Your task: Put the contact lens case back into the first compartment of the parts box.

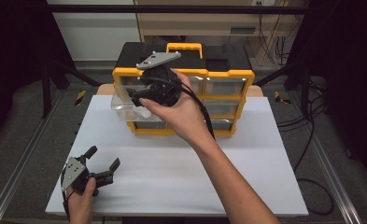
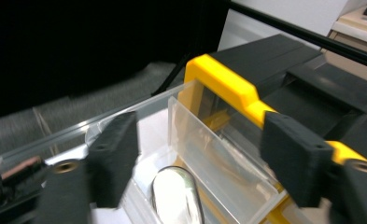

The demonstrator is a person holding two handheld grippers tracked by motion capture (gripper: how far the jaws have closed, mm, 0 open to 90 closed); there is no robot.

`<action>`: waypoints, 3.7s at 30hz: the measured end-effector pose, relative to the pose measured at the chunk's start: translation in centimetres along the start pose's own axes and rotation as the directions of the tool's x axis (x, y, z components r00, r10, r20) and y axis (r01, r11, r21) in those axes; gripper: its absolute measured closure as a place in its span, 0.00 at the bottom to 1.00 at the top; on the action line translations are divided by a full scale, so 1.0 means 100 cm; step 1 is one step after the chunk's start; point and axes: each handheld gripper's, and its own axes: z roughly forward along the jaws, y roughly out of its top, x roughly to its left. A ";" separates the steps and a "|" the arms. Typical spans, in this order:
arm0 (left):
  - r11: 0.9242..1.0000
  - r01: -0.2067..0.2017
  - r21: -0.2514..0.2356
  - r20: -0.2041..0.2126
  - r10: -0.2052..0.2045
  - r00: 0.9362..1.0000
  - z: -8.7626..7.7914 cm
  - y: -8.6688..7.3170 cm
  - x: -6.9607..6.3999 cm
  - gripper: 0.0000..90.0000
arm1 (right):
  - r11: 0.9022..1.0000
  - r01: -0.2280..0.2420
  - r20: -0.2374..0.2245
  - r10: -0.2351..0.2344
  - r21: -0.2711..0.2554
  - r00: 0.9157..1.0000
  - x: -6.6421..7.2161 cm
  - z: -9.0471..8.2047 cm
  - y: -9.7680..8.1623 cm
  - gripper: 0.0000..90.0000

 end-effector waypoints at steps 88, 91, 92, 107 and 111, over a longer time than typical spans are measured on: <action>1.000 -0.017 0.016 -0.016 0.018 1.000 -0.005 -0.003 -0.001 0.01 | 0.942 -0.190 0.237 0.258 -0.277 0.937 -0.127 -0.181 -0.255 0.02; 1.000 -0.016 0.015 -0.021 0.016 1.000 -0.005 -0.002 -0.001 0.01 | 0.940 -0.188 0.240 0.260 -0.285 0.935 -0.126 -0.182 -0.261 0.02; 1.000 -0.015 0.014 -0.022 0.015 1.000 -0.006 -0.002 0.000 0.01 | 0.939 -0.184 0.244 0.258 -0.289 0.935 -0.126 -0.183 -0.266 0.02; 1.000 -0.009 0.014 -0.030 0.009 1.000 -0.007 -0.004 0.001 0.01 | 0.939 -0.198 0.257 0.273 -0.282 0.927 -0.119 -0.171 -0.312 0.03; 1.000 -0.007 0.016 -0.030 0.008 1.000 -0.008 -0.004 0.002 0.01 | 0.937 -0.209 0.249 0.282 -0.281 0.927 -0.117 -0.168 -0.320 0.04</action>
